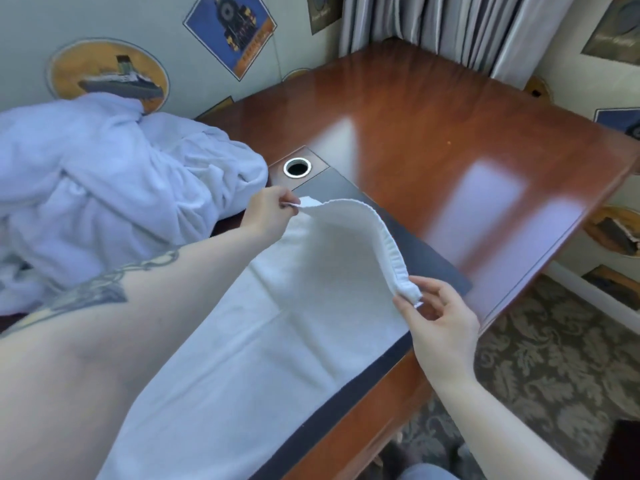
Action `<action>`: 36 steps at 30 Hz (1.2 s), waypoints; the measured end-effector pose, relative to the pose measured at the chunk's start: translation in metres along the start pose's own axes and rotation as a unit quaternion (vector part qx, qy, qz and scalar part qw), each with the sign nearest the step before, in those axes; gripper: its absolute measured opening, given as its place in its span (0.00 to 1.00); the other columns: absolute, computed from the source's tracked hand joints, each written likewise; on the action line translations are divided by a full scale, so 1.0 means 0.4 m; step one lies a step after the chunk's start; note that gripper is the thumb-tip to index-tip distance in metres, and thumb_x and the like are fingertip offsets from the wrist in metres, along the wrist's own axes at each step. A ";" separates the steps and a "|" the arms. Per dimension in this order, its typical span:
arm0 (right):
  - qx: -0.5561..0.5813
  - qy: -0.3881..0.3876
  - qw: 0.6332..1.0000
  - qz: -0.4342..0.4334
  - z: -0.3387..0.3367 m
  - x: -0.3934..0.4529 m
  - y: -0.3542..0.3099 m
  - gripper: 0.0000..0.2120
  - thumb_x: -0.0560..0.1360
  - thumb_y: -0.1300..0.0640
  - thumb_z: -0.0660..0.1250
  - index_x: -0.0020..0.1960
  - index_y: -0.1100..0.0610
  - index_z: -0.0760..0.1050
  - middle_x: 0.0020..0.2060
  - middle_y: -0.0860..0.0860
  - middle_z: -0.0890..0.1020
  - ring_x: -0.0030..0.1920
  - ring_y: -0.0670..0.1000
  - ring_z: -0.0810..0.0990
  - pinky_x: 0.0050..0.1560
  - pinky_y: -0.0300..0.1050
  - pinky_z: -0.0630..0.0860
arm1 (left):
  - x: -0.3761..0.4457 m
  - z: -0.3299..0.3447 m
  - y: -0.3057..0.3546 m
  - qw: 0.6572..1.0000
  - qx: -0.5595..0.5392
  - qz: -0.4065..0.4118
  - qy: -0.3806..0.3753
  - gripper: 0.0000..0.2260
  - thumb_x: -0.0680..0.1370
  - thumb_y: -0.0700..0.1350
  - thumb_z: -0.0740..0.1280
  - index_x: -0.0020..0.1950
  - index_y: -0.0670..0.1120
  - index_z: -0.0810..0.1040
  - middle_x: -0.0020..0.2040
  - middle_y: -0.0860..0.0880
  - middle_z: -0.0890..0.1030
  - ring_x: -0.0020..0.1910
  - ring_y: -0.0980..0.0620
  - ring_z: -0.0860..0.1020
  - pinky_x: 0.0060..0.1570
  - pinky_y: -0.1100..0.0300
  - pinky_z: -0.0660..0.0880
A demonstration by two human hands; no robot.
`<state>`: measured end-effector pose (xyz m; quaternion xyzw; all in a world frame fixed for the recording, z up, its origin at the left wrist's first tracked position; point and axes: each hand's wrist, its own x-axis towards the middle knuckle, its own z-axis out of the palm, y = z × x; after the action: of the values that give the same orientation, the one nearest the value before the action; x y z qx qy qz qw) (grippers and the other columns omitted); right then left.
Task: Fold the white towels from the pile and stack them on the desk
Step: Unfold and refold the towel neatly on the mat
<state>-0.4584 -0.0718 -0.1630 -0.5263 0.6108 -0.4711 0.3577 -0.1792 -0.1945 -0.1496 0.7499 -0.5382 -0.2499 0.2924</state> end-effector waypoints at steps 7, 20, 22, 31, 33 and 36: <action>-0.042 -0.003 0.996 -0.084 0.127 -0.253 -0.069 0.13 0.70 0.60 0.76 0.39 0.43 0.77 0.33 0.42 0.80 0.31 0.49 0.75 0.30 0.38 0.71 | -0.159 -0.161 -0.137 1.000 -0.015 0.012 0.025 0.04 0.76 0.40 0.70 0.45 0.50 0.81 0.36 0.57 0.77 0.37 0.58 0.74 0.36 0.68 0.69; -0.170 -0.135 0.933 -0.288 0.218 -0.532 -0.130 0.13 0.61 0.68 0.77 0.39 0.52 0.81 0.34 0.42 0.81 0.33 0.44 0.77 0.32 0.43 0.77 | -0.291 -0.370 -0.314 0.998 -0.027 -0.011 0.062 0.07 0.73 0.33 0.67 0.47 0.40 0.82 0.44 0.47 0.82 0.45 0.48 0.79 0.51 0.63 0.75; -0.151 -0.157 0.919 -0.328 0.233 -0.563 -0.141 0.11 0.61 0.65 0.75 0.38 0.51 0.80 0.34 0.41 0.81 0.33 0.42 0.76 0.33 0.40 0.76 | -0.301 -0.404 -0.326 0.996 -0.019 -0.015 0.086 0.06 0.73 0.33 0.67 0.46 0.41 0.82 0.42 0.49 0.81 0.43 0.50 0.78 0.43 0.72 0.71; -0.122 -0.270 0.880 -0.371 0.331 -0.653 -0.166 0.09 0.58 0.64 0.72 0.33 0.53 0.76 0.30 0.42 0.78 0.32 0.45 0.75 0.28 0.41 0.73 | -0.444 -0.501 -0.504 0.986 -0.050 -0.094 0.126 0.10 0.75 0.30 0.63 0.47 0.43 0.79 0.48 0.43 0.81 0.47 0.46 0.79 0.49 0.56 0.75; -0.120 -0.286 0.876 -0.370 0.349 -0.681 -0.175 0.08 0.59 0.64 0.71 0.33 0.54 0.74 0.29 0.43 0.76 0.32 0.46 0.73 0.28 0.40 0.70 | -0.475 -0.515 -0.546 0.984 -0.054 -0.104 0.138 0.10 0.75 0.31 0.63 0.47 0.44 0.79 0.48 0.45 0.82 0.47 0.48 0.78 0.49 0.57 0.75; -0.140 -0.304 0.865 -0.374 0.377 -0.724 -0.179 0.09 0.59 0.64 0.70 0.32 0.54 0.70 0.29 0.44 0.74 0.31 0.45 0.70 0.30 0.35 0.64 | -0.523 -0.539 -0.613 0.987 -0.016 -0.104 0.118 0.14 0.74 0.31 0.60 0.45 0.48 0.80 0.46 0.51 0.81 0.41 0.54 0.76 0.39 0.66 0.70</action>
<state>-0.2409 0.1819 -0.1574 -0.8773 0.2885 -0.2952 0.2451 0.0695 0.1028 -0.1588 0.8211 -0.4152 -0.1969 0.3385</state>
